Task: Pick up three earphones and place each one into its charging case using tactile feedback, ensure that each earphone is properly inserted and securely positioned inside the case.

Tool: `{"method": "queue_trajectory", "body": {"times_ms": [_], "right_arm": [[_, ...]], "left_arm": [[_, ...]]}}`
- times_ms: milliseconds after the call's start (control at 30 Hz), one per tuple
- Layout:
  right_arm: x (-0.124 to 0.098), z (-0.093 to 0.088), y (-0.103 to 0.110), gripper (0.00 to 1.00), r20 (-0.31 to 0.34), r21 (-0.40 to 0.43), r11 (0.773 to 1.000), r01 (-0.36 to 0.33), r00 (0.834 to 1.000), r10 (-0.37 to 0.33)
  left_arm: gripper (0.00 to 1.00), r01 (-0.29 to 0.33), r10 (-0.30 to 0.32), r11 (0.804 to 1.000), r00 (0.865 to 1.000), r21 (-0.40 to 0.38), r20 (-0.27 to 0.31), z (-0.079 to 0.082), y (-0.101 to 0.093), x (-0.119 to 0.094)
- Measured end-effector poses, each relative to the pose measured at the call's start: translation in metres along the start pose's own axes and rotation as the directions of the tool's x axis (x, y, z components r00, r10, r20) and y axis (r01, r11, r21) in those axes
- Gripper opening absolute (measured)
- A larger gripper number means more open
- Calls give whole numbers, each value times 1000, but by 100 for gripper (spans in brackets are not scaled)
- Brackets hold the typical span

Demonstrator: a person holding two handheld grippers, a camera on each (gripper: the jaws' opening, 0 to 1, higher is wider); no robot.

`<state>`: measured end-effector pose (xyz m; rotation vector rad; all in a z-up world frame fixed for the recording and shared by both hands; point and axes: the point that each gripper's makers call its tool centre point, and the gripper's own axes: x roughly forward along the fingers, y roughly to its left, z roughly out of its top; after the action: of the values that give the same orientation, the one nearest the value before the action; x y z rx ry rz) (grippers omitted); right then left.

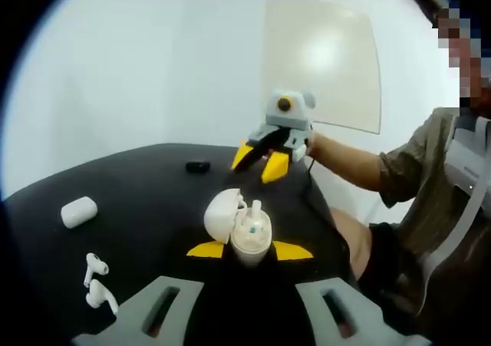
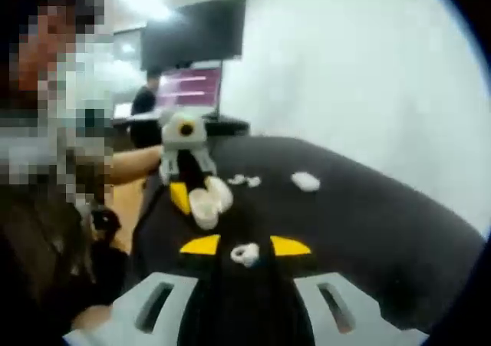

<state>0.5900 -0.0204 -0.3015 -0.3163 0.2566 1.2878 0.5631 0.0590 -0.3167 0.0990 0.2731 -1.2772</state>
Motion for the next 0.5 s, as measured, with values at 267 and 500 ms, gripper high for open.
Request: {"method": "queue_trajectory", "body": {"times_ms": [267,500], "right_arm": [[28,-20,0,27,-78,-28,999,-21,997,18],[32,-7,-7,20,-43,-15,1000,-1,999,0]], "left_arm": [[18,-7,7,1000,1000,12,-1,0,1,-1],[18,-7,8,1000,1000,21,-2,-1,1,-2]]}}
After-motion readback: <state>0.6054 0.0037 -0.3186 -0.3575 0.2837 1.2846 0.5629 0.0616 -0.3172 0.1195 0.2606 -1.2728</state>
